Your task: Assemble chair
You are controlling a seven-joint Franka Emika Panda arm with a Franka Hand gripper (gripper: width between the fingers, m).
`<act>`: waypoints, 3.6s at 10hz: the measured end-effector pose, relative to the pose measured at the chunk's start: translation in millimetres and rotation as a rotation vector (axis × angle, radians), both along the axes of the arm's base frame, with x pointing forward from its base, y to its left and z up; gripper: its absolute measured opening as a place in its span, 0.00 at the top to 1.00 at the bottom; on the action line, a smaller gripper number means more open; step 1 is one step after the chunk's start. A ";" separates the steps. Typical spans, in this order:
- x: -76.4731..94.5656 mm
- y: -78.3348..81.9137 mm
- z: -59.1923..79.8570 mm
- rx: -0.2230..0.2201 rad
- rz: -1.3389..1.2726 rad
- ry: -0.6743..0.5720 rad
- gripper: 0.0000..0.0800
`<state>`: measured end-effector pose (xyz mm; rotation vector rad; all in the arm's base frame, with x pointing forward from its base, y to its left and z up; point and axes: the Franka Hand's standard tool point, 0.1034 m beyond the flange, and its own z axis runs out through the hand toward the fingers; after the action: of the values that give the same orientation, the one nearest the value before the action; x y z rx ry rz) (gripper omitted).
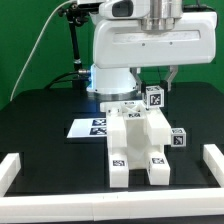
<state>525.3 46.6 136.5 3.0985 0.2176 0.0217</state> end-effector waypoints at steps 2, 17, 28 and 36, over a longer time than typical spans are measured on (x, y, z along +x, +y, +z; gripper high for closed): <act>0.7 -1.1 -4.9 -0.005 0.000 -0.003 0.65; -1.1 -3.3 -15.5 0.027 -0.043 0.004 0.19; -2.4 1.8 -20.0 0.025 -0.167 0.004 0.65; -2.6 3.6 -20.2 0.040 -0.674 -0.004 0.64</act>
Offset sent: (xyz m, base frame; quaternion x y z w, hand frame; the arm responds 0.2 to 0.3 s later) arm 0.0018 -0.0012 -0.0070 -0.0038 0.0102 0.0010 0.9999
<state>522.8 50.2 116.3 3.0310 -0.8288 0.0130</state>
